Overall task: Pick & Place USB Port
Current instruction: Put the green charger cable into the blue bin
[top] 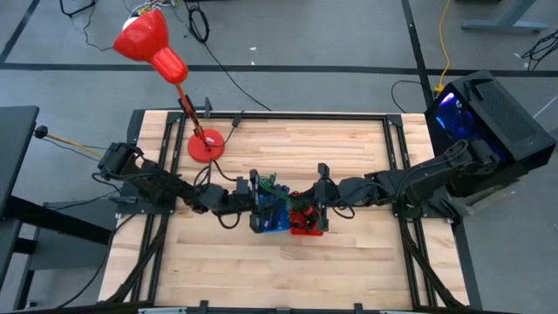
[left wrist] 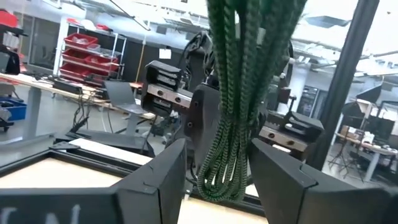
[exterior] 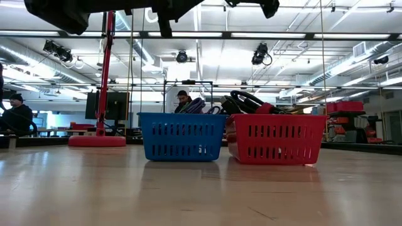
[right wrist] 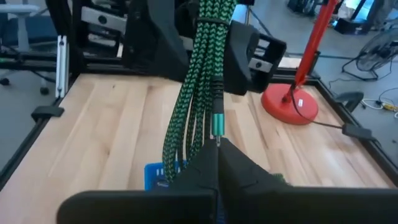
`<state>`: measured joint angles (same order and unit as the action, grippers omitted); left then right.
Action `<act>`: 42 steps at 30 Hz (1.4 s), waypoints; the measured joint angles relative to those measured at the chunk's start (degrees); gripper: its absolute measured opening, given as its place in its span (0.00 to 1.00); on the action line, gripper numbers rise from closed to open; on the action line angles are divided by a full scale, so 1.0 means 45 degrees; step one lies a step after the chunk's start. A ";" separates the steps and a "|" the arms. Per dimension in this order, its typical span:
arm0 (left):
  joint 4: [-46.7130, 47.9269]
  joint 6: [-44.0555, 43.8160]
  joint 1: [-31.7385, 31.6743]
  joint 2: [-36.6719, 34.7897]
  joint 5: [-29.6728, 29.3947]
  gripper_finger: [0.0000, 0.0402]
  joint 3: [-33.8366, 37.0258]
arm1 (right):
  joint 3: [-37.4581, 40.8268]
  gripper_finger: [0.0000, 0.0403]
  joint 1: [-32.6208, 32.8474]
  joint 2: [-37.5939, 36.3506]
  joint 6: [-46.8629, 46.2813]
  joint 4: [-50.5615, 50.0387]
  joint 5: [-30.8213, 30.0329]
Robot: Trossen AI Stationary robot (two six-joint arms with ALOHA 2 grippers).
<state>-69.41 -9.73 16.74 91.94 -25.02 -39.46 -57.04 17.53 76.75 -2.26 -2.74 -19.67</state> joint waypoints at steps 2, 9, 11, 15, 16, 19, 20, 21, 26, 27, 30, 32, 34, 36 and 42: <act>-0.0165 0.0023 -0.0108 0.0000 0.0001 0.44 0.0000 | 0.0000 0.00 -0.0017 0.0035 0.0000 0.0104 0.0045; -0.1362 0.1077 -0.0186 0.0010 0.0084 0.44 0.0000 | 0.0000 0.00 0.0002 0.0194 -0.0019 0.0005 0.0181; -0.1448 0.1115 -0.0186 0.0010 0.0070 0.43 0.0000 | 0.0000 0.00 0.0002 0.0208 -0.0047 0.0080 0.0282; -0.1374 0.1148 -0.0184 0.0010 -0.0043 0.30 0.0000 | 0.0000 0.00 0.0002 0.0277 -0.0051 0.0077 0.0276; -0.1324 0.1137 -0.0184 0.0010 -0.0028 0.24 0.0000 | 0.0000 0.00 0.0001 0.0277 -0.0053 0.0077 0.0240; -0.1287 0.1102 -0.0167 0.0010 0.0006 0.07 0.0000 | 0.0005 0.00 -0.0003 0.0277 -0.0049 0.0072 0.0230; -0.1292 0.1106 -0.0167 0.0010 -0.0042 0.07 0.0000 | 0.0005 0.00 0.0001 0.0277 -0.0049 0.0081 0.0226; -0.1292 0.1094 -0.0167 0.0010 -0.0134 0.07 0.0000 | 0.0005 0.00 -0.0002 0.0277 -0.0049 0.0077 0.0197; -0.1218 0.1054 -0.0162 0.0010 -0.0576 0.07 0.0000 | 0.0005 0.00 -0.0003 0.0277 0.0009 0.0041 0.0174; -0.1205 0.1050 -0.0162 0.0010 -0.0660 0.07 0.0000 | 0.0005 0.00 -0.0003 0.0277 0.0077 0.0034 0.0181; -0.1146 0.1004 -0.0162 0.0010 -0.0834 0.07 0.0000 | 0.0005 0.03 -0.0008 0.0272 0.0284 -0.0082 0.0186; -0.0934 0.0964 -0.0136 0.0010 -0.0903 0.07 0.0000 | 0.0005 0.05 -0.0003 0.0212 0.0330 -0.0471 0.0198; -0.0570 0.0878 -0.0054 0.0010 -0.1301 0.07 0.0000 | 0.0005 0.08 -0.0014 0.0076 0.0321 -0.1142 0.0374; 0.0093 0.0667 0.0016 0.0010 -0.1837 0.07 0.0002 | 0.0005 0.10 -0.0024 -0.0117 0.0240 -0.1744 0.0405; 0.2332 -0.0803 0.0347 -0.0048 -0.2597 0.07 0.0005 | 0.0010 0.16 -0.0042 -0.1233 -0.0507 -0.3822 0.0174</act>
<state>-58.91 -13.34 18.30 91.72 -36.71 -39.44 -56.99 17.34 71.20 -4.54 -19.94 -18.88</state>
